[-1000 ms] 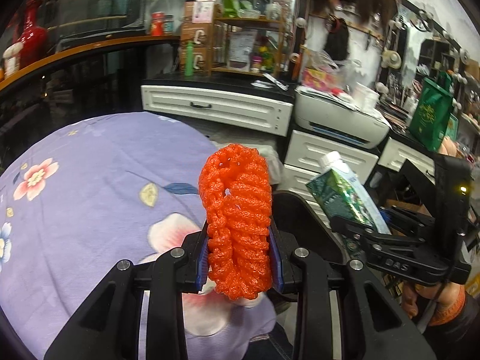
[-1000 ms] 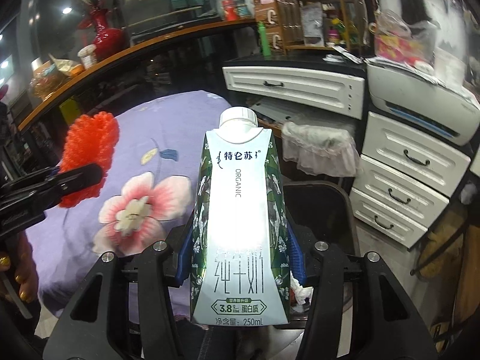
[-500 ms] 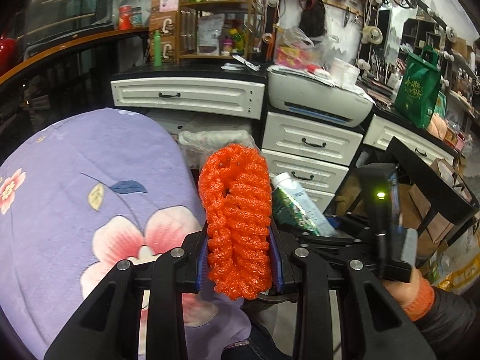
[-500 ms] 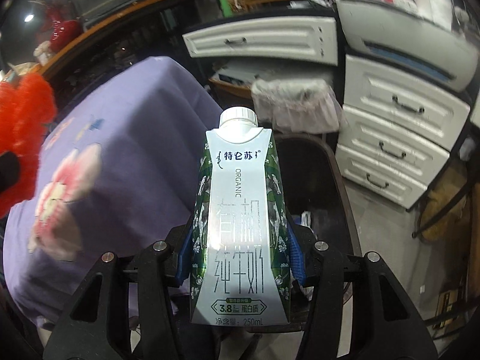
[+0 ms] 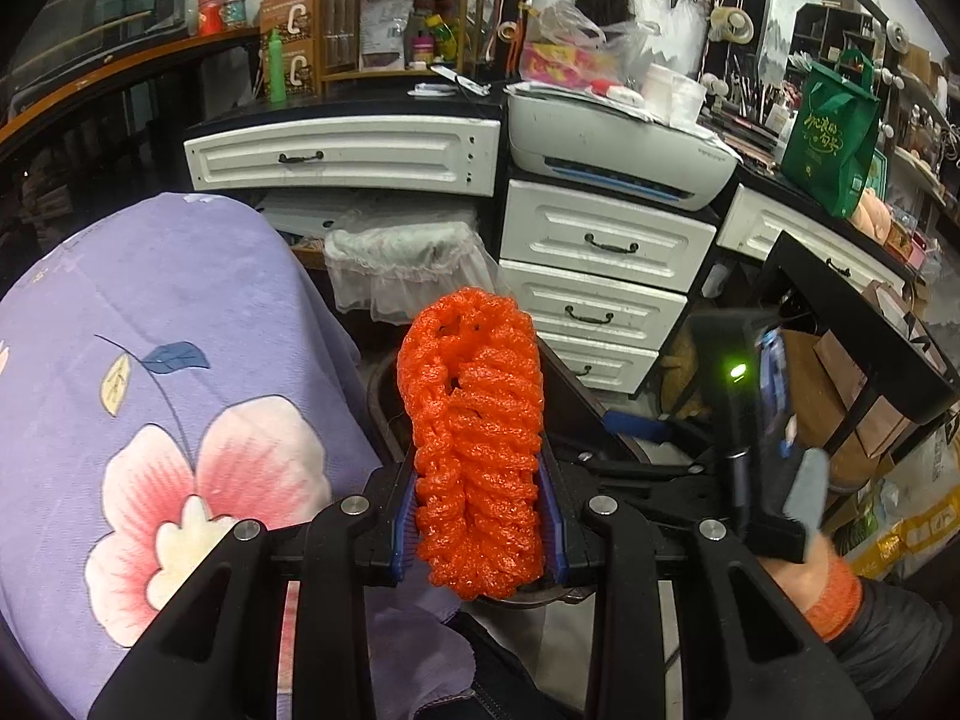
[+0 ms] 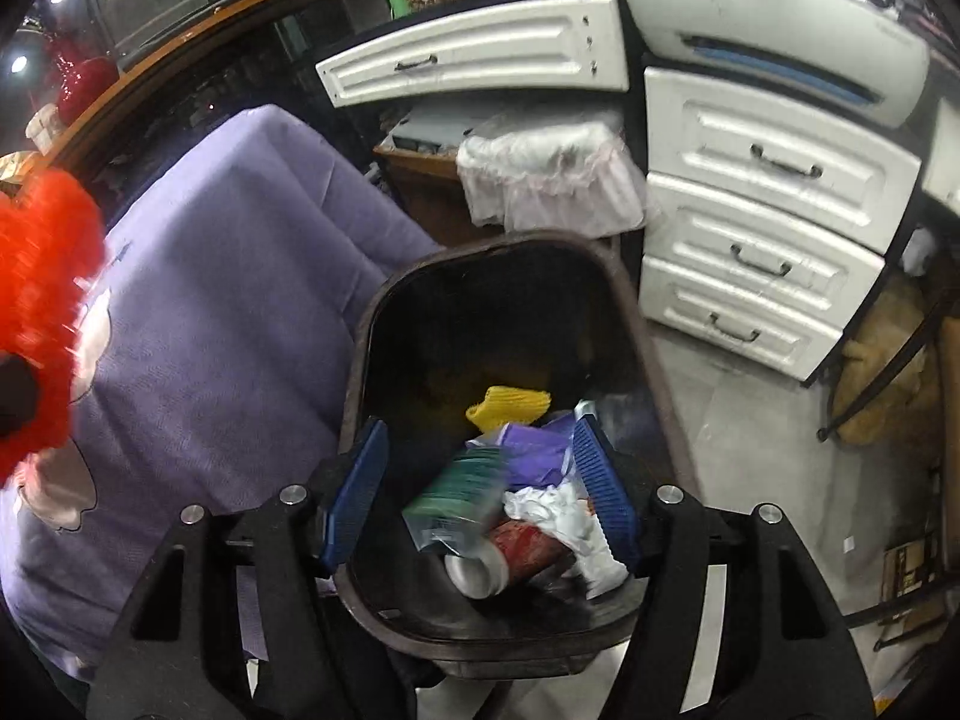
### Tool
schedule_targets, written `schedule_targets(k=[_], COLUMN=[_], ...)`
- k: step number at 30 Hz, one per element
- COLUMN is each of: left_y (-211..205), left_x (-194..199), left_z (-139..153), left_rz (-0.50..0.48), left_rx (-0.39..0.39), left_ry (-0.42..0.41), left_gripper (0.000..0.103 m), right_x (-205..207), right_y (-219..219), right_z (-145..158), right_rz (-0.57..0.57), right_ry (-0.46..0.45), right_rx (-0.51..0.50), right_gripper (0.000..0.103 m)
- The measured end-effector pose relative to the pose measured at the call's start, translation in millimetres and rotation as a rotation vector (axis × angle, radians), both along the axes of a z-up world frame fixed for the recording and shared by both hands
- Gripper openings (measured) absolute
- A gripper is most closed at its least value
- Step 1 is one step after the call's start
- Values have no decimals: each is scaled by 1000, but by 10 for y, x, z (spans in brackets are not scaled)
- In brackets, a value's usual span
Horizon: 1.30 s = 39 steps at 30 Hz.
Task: Collect trash
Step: 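Open the right tool to drop the carton while the left tool drops the orange net into the bin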
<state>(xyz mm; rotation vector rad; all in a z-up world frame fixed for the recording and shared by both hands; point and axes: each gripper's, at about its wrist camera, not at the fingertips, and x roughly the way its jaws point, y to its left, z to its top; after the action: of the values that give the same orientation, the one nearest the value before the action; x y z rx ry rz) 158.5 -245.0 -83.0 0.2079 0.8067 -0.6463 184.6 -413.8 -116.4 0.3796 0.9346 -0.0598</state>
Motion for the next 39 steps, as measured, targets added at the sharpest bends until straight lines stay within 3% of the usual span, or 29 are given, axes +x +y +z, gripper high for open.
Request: schedule_targets(k=[15,29,34,39], left_y=[-358,-679,-661,-629], left_x=[127,189,219,196], left_z=[-214,-398,-412,-384], left_rz=[-61,-92,-88,-99], left_rx=[65,121,118,112], left_ry=[40,50,47,32], left_gripper=[32,36,62,79], right_x=[-520,-720,-718,-717], right_y=[-388,-498,-484,-470], right_z=[739,1132,1164,1185], right_rz=[-118,-164,-163,-163], right_ry=[-154,-235,-240,-244], right_rx=[-144,-189,-184,-173], right_gripper=[75,78,79,79])
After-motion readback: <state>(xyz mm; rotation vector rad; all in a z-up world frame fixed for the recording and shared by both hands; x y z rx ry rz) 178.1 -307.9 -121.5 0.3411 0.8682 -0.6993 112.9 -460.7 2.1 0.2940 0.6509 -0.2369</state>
